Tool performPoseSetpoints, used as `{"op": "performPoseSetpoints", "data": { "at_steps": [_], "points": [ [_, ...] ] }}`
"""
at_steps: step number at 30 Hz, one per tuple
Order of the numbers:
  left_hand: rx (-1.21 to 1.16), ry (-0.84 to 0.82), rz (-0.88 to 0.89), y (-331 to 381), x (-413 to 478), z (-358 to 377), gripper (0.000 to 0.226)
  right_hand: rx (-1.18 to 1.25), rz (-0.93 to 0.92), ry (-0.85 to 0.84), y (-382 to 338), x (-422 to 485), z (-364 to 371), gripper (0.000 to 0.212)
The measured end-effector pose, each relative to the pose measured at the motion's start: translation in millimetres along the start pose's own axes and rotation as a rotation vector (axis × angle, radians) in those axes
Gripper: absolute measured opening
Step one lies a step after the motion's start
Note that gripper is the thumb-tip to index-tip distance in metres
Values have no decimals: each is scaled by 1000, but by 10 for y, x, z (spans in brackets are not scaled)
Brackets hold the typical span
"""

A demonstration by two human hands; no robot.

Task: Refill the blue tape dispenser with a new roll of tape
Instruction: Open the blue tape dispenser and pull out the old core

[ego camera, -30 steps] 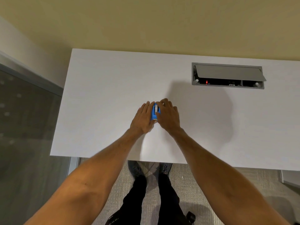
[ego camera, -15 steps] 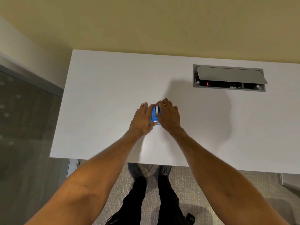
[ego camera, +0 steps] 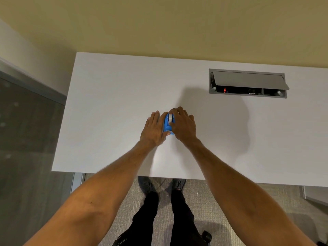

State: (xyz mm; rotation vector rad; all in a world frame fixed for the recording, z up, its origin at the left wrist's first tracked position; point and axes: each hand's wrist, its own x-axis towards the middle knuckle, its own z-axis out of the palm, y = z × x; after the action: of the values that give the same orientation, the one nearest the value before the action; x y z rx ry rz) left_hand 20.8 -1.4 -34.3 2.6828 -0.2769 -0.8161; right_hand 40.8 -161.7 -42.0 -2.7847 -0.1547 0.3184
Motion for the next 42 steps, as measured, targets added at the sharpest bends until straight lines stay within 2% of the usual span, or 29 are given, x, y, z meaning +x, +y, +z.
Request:
{"op": "performPoseSetpoints", "data": {
  "at_steps": [9, 11, 14, 17, 19, 22, 28, 33, 39, 42],
  "points": [
    [-99, -67, 37, 16, -27, -66, 94, 150, 46, 91, -23, -188, -103, 31],
    [-139, -11, 68, 27, -92, -76, 87, 193, 75, 112, -48, -257, -132, 32],
    [-415, 126, 36, 123, -268, -47, 69, 273, 121, 116, -85, -377, -174, 36],
    [-684, 239, -132, 282, -397, -56, 46, 347, 123, 123, -109, -502, -203, 36],
    [-807, 247, -169, 352, -450, -67, 35, 375, 120, 130, -126, -578, -234, 37],
    [-945, 216, -125, 424, -570, -66, 35, 426, 103, 149, -161, -681, -277, 38],
    [-969, 351, -135, 532, -727, -38, 35, 572, 48, 233, -214, -870, -356, 36],
    [-1067, 398, -154, 573, -824, -31, 24, 654, 16, 226, -208, -985, -410, 37],
    [-1117, 442, -185, 647, -890, -14, 25, 715, 37, 212, -231, -1066, -466, 47],
    [-1097, 463, -181, 685, -890, -21, 25, 746, 54, 227, -192, -1069, -471, 34]
  ]
}}
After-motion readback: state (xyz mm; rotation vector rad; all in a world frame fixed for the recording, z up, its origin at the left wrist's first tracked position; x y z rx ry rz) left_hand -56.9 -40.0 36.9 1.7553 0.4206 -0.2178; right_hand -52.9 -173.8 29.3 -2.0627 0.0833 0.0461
